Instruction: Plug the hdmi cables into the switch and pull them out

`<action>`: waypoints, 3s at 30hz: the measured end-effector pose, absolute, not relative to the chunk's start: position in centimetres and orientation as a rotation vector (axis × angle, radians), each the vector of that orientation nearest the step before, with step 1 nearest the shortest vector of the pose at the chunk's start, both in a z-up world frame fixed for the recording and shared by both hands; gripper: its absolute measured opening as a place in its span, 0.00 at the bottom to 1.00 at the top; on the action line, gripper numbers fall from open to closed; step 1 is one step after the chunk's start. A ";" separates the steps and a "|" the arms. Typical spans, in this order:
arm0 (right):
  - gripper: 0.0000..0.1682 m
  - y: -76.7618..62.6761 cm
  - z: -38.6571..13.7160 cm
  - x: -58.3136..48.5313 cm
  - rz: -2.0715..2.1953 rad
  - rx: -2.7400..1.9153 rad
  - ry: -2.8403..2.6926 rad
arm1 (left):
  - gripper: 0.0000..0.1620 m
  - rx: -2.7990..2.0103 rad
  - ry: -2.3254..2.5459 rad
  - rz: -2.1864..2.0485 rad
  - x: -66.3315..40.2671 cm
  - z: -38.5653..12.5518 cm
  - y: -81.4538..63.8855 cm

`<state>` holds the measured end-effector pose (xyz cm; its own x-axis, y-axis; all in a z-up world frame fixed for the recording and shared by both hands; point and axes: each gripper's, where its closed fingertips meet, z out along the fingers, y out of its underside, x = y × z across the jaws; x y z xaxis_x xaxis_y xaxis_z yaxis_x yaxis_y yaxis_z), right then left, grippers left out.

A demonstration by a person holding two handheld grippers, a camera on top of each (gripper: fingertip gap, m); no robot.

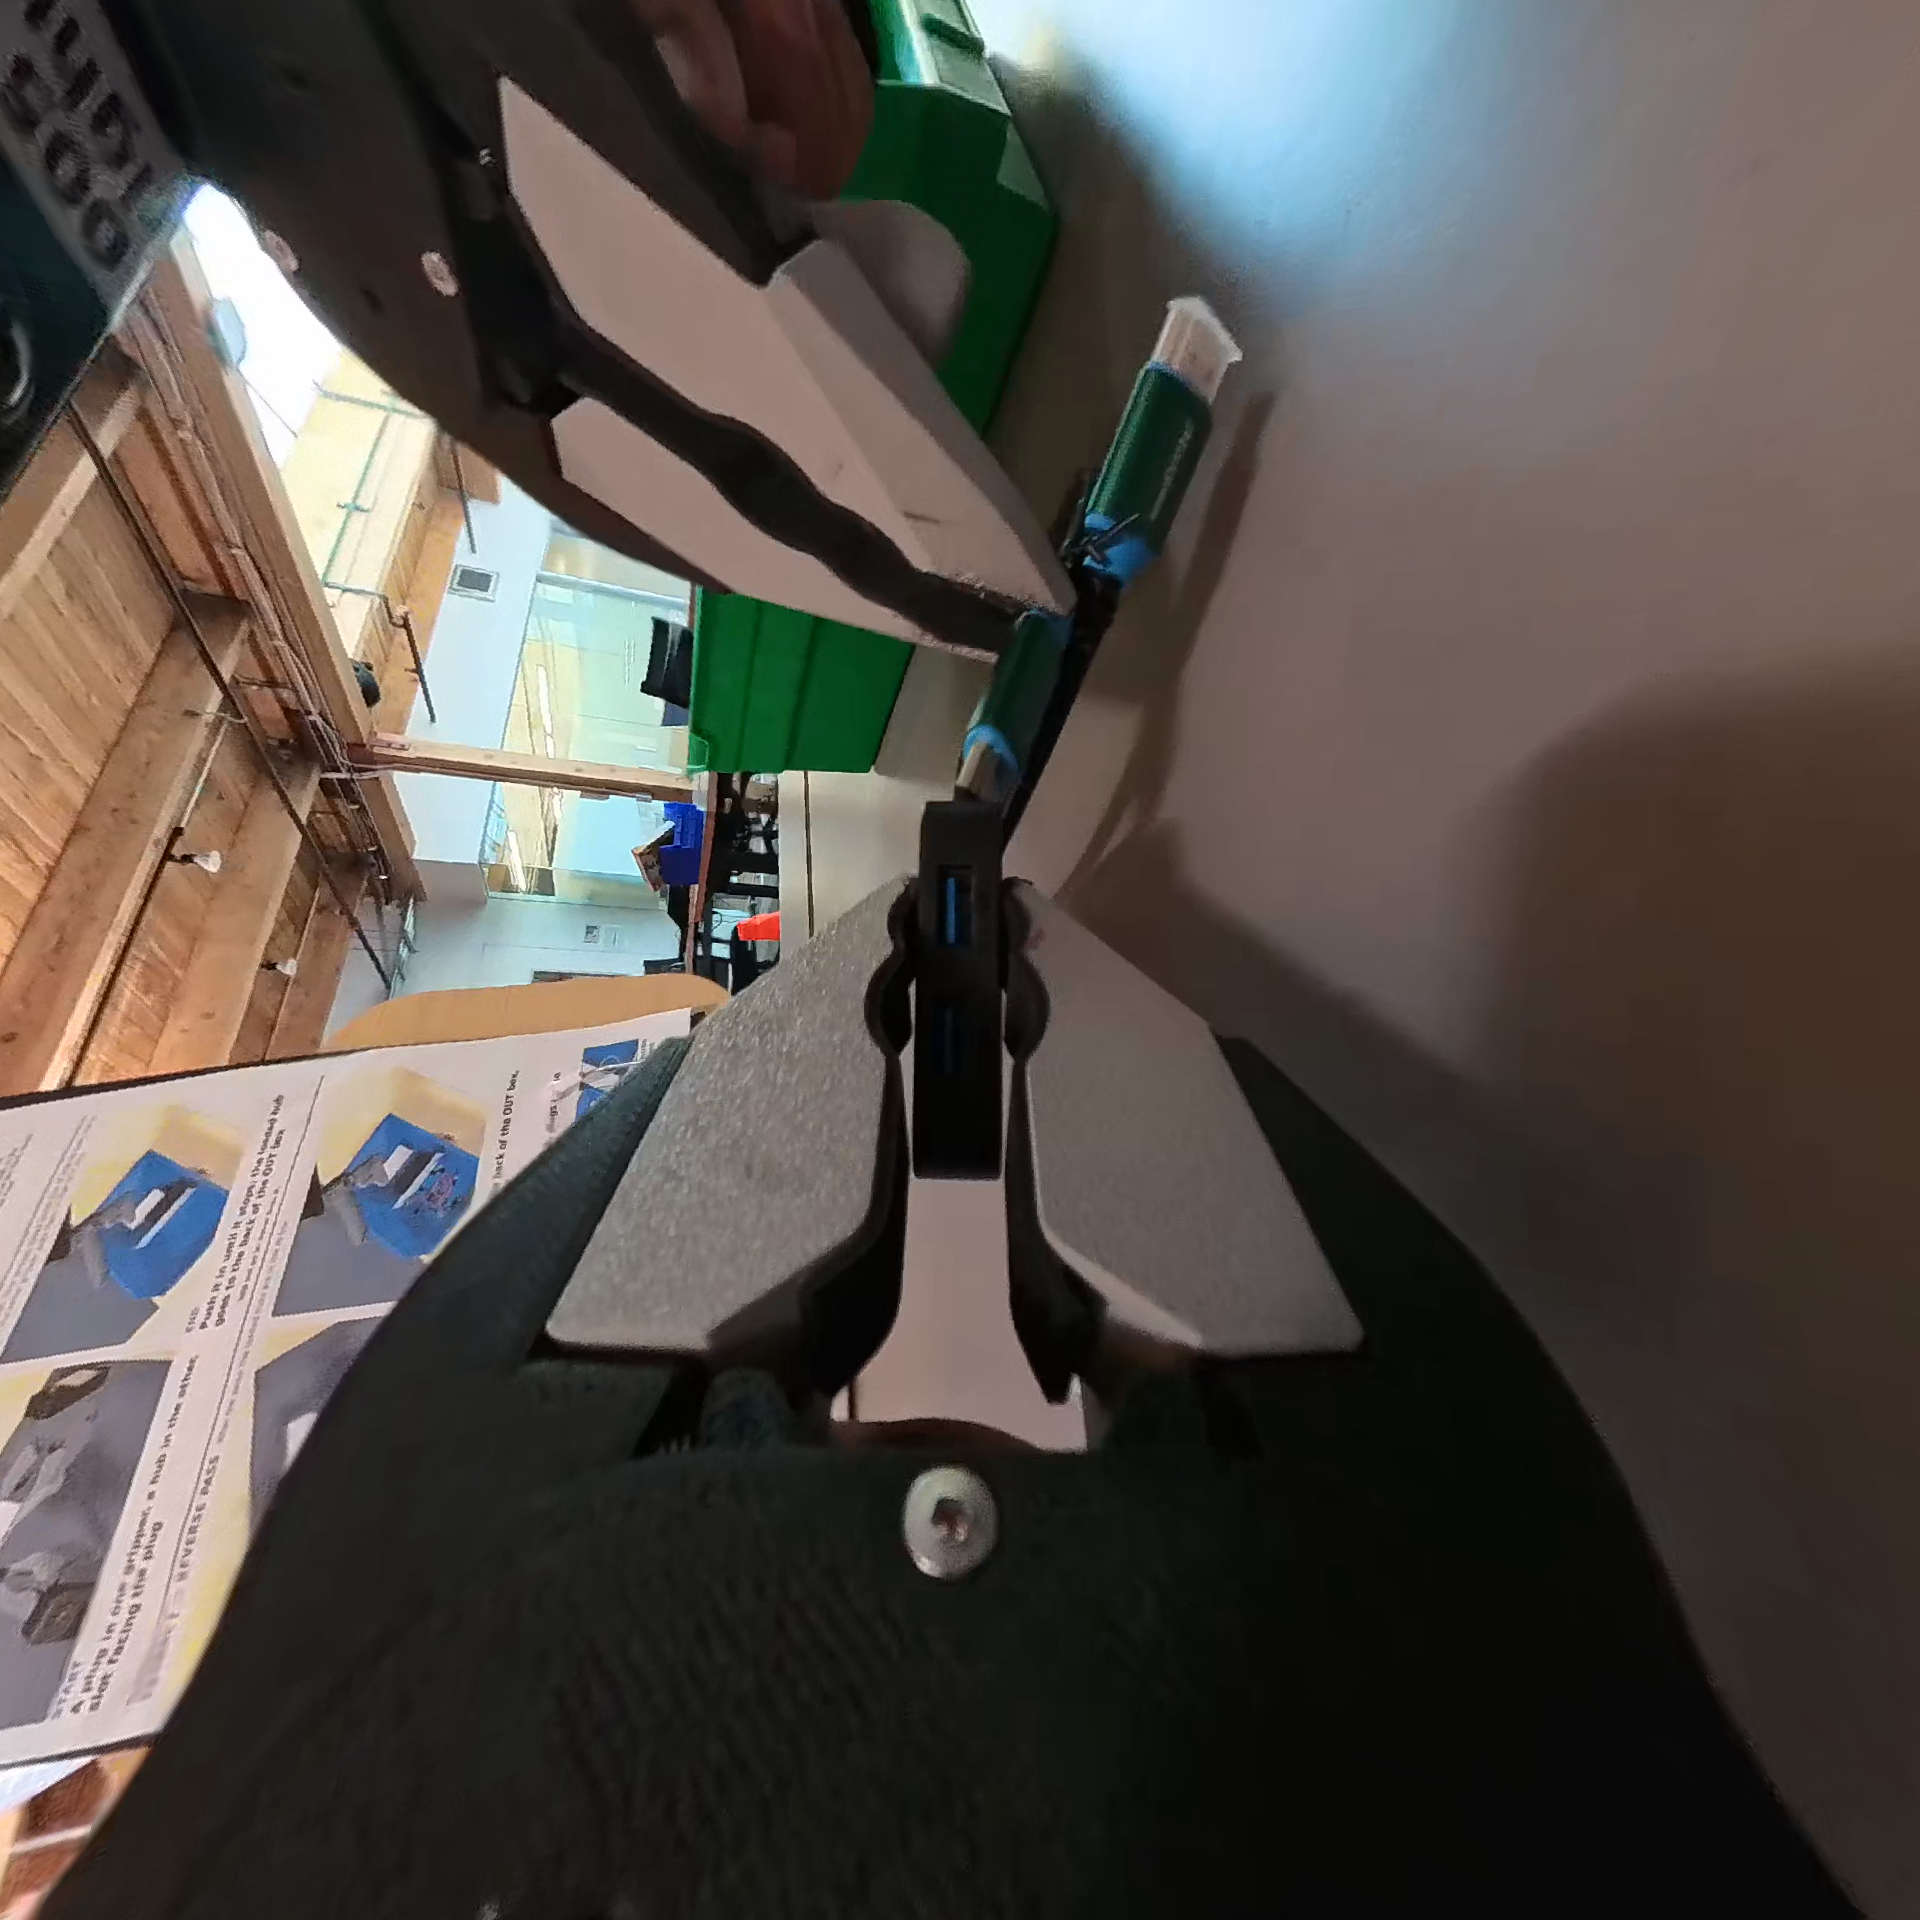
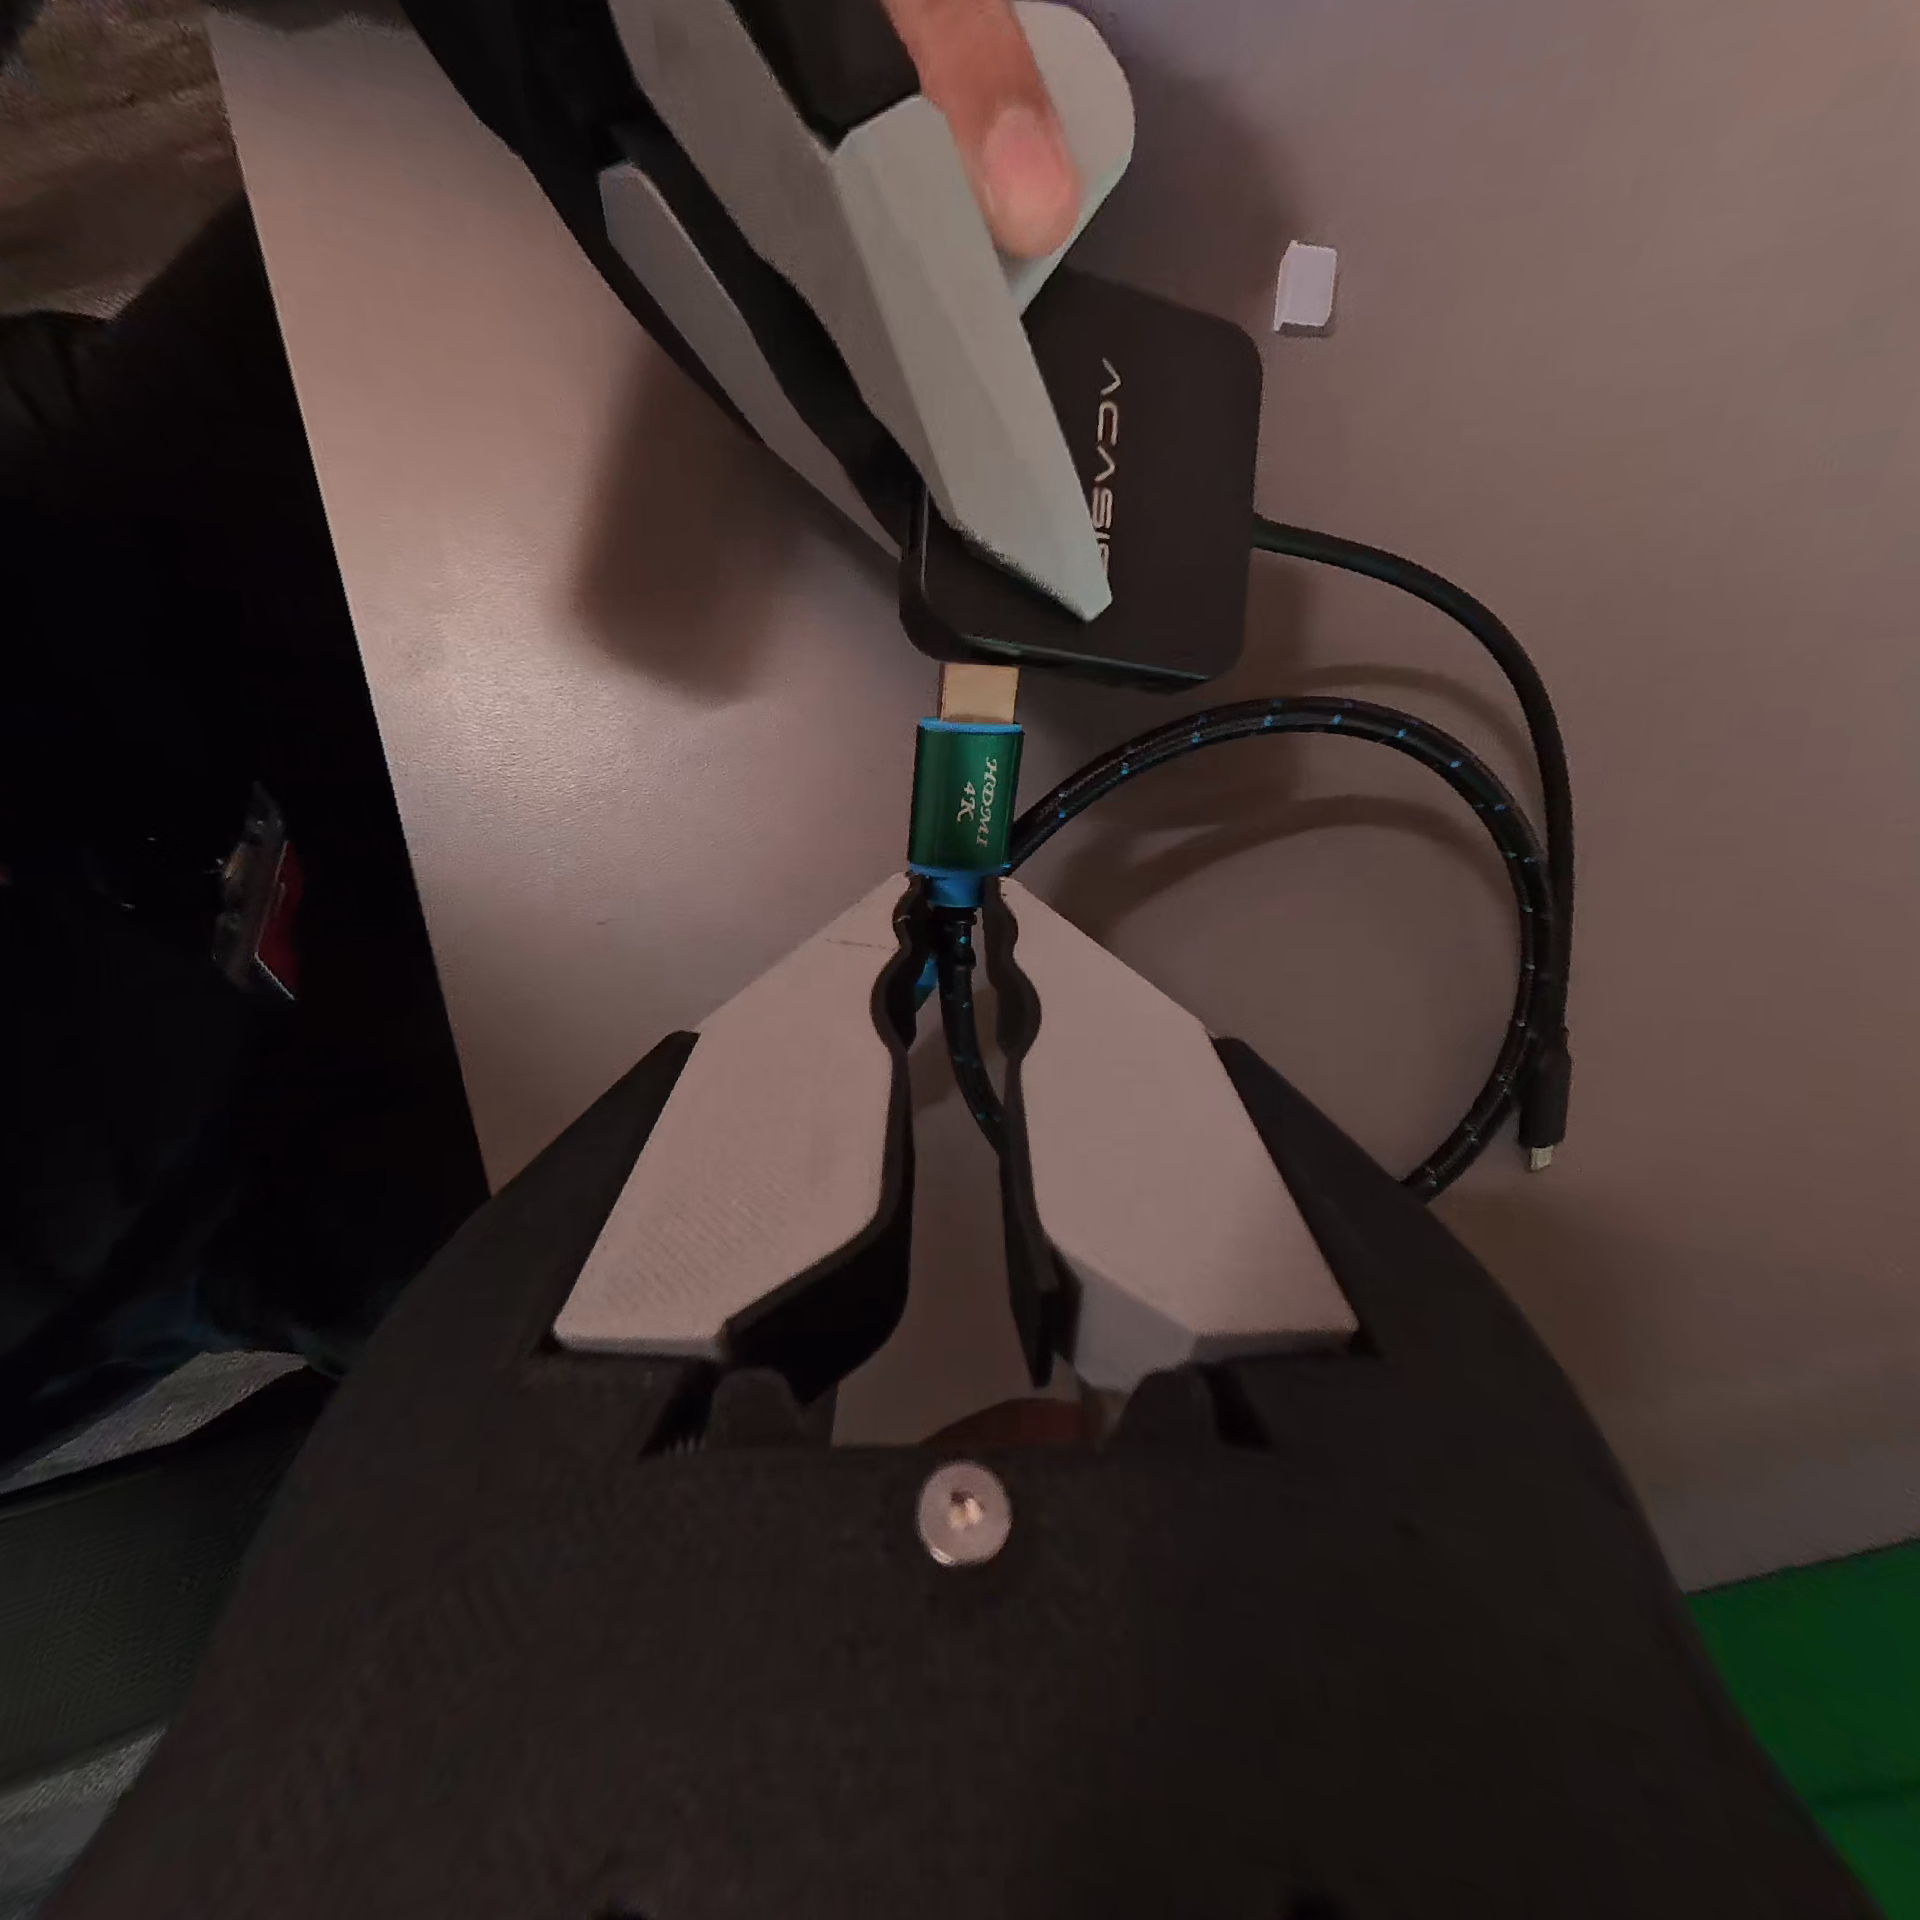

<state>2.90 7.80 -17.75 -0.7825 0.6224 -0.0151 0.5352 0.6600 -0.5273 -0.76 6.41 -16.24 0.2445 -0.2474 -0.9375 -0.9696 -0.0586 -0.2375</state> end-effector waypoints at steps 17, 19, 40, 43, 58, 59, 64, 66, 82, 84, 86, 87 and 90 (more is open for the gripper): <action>0.05 8.7 -18.9 2.1 0.446 -0.881 -2.801 | 0.07 -1.528 1.281 1.015 -0.9 -17.3 6.5; 0.04 8.8 -18.7 2.0 0.443 -0.886 -2.799 | 0.07 -1.533 1.299 1.025 -0.9 -17.6 6.6; 0.04 9.0 -19.4 2.1 0.202 -0.717 -2.797 | 0.07 -1.551 1.346 1.061 -0.8 -18.5 6.7; 0.04 9.0 -19.6 2.2 0.226 -0.703 -2.787 | 0.07 -1.558 1.341 1.040 -0.7 -18.6 6.7; 0.04 9.3 -20.4 2.2 0.208 -0.718 -2.843 | 0.07 -1.591 1.356 1.008 -0.7 -19.7 6.8; 0.04 9.3 -20.3 2.2 0.215 -0.718 -2.839 | 0.07 -1.591 1.358 1.003 -0.6 -19.8 6.8; 0.04 9.3 -20.3 2.1 0.221 -0.713 -2.837 | 0.07 -1.592 1.355 1.003 -0.6 -19.8 6.8; 0.04 9.2 -20.3 2.0 0.224 -0.705 -2.829 | 0.07 -1.598 1.355 1.008 -0.7 -19.9 6.8; 0.04 9.3 -20.3 2.4 0.672 -0.800 -2.706 | 0.06 -1.615 1.315 1.010 0.0 -20.0 7.1; 0.04 9.3 -20.0 2.1 0.714 -0.816 -2.670 | 0.07 -1.614 1.264 1.010 -0.3 -19.5 7.2; 0.04 9.2 -19.4 1.9 0.797 -0.832 -2.632 | 0.06 -1.620 1.196 0.956 -0.4 -18.8 7.3; 0.03 9.1 -19.3 1.9 0.824 -0.831 -2.620 | 0.07 -1.628 1.188 0.950 -0.4 -18.7 7.3; 0.04 9.0 -19.9 1.9 0.818 -0.807 -2.618 | 0.06 -1.638 1.233 0.965 -0.3 -19.3 7.1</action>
<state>1.91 8.99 -19.93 -0.8042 0.5864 0.0967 0.4270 0.6832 -0.5923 -0.33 7.15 -19.35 0.2166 -0.3187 -0.9228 -0.9724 -0.1548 -0.1748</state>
